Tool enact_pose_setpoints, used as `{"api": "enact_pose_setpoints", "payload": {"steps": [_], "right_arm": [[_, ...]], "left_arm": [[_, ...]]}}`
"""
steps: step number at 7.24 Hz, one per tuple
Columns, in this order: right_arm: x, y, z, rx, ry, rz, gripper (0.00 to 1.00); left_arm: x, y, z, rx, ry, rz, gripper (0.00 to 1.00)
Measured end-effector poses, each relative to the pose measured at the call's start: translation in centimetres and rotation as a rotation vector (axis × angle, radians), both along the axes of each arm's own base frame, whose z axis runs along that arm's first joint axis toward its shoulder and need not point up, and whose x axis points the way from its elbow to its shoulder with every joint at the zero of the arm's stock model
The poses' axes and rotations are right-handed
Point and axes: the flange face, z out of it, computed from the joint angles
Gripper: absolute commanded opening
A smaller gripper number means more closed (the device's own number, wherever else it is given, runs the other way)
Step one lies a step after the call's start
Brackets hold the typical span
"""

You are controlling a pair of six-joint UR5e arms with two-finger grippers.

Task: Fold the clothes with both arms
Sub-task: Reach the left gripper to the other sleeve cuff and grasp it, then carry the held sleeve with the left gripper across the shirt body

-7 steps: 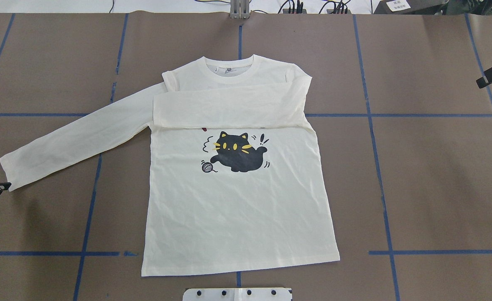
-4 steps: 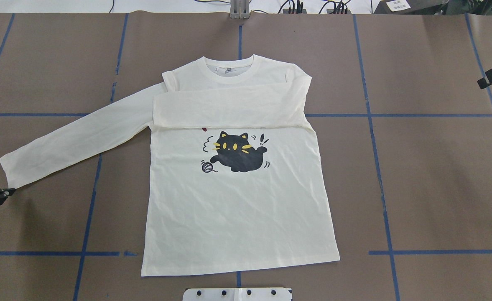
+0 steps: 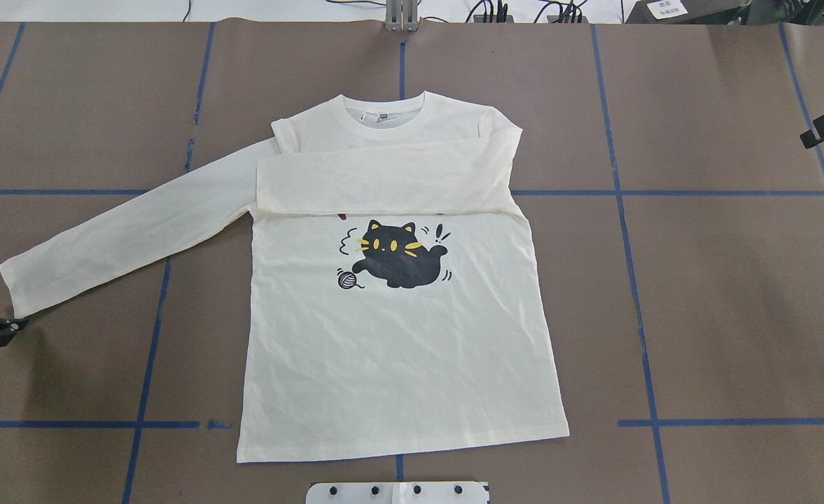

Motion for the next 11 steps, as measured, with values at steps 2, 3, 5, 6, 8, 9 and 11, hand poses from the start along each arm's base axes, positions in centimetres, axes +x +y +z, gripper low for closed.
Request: {"api": "enact_pose_setpoints", "payload": {"steps": [2,3,5,6,8,9,11], "right_arm": [[0.0,0.0,0.0,0.001,0.0,0.0,1.0],[0.0,0.0,0.0,0.001,0.0,0.0,1.0],[0.0,0.0,0.0,0.001,0.0,0.0,1.0],[0.0,0.0,-0.1,0.001,0.0,0.0,1.0],[0.0,-0.1,-0.1,0.001,0.0,0.0,1.0],[0.0,-0.1,0.0,0.001,0.0,0.0,1.0],[0.1,0.0,0.0,0.0,0.001,0.001,1.0]], "left_arm": [[0.3,-0.1,0.1,0.0,-0.001,0.004,0.0],[0.4,-0.2,0.0,0.002,0.002,0.004,0.0],[0.5,-0.4,-0.5,0.01,0.013,0.004,0.0],[0.6,-0.5,-1.4,0.022,0.027,0.003,0.0],[0.6,-2.1,-6.2,0.078,0.099,-0.028,0.0],[0.5,-4.6,-9.1,0.112,0.139,-0.073,0.0],[2.1,-11.0,-15.5,0.105,0.192,-0.169,0.0]]}}
